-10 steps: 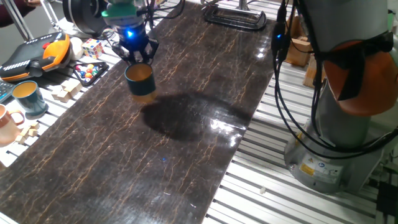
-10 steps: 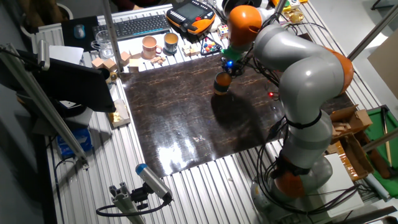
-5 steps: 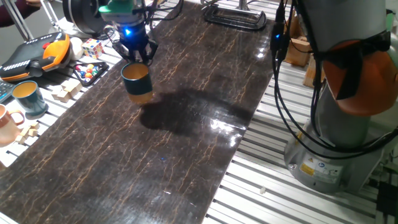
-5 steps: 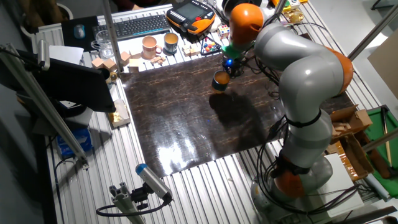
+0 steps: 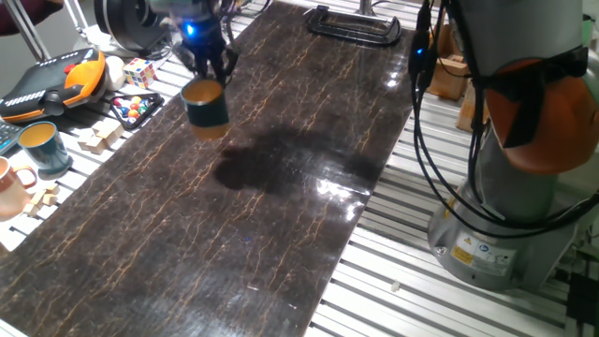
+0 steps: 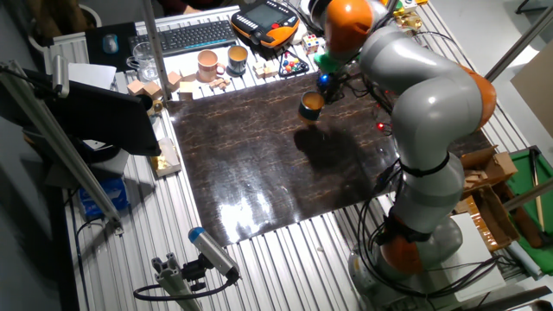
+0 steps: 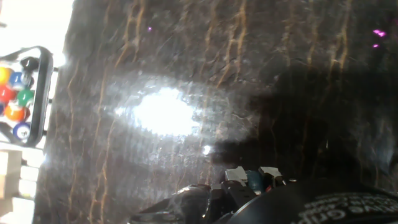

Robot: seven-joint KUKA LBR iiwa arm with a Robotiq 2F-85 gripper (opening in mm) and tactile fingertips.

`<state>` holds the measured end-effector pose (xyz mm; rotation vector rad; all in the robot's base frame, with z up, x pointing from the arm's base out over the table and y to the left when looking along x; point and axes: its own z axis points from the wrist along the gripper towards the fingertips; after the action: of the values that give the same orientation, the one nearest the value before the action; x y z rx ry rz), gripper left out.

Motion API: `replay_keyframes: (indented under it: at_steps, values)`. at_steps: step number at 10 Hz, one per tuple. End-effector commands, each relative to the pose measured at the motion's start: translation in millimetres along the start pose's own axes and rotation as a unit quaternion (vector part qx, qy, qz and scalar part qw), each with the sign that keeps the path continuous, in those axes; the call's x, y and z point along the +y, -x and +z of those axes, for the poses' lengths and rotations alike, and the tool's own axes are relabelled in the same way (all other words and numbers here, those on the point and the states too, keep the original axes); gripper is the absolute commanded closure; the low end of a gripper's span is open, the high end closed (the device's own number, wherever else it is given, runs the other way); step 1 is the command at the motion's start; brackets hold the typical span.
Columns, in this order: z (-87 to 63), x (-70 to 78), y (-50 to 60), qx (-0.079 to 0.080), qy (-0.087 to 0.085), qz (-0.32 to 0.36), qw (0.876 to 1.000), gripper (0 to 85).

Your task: Pick up the cup

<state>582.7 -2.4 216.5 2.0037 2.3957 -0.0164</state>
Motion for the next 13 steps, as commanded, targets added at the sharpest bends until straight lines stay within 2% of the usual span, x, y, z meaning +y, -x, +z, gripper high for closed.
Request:
replay_keyframes:
  at_steps: [1, 2, 4, 13]
  values:
    - [-3.5, -1.3, -0.6, -0.005, 0.0, 0.095, 0.996, 84.0]
    - [-9.8, -1.9, -2.7, -0.014, -0.001, 0.102, 0.995, 84.0]
    - [-21.5, -5.4, -5.8, -0.02, -0.006, 0.108, 0.994, 84.0]
    - [-41.9, -25.7, -10.5, -0.013, -0.005, 0.107, 0.994, 84.0]
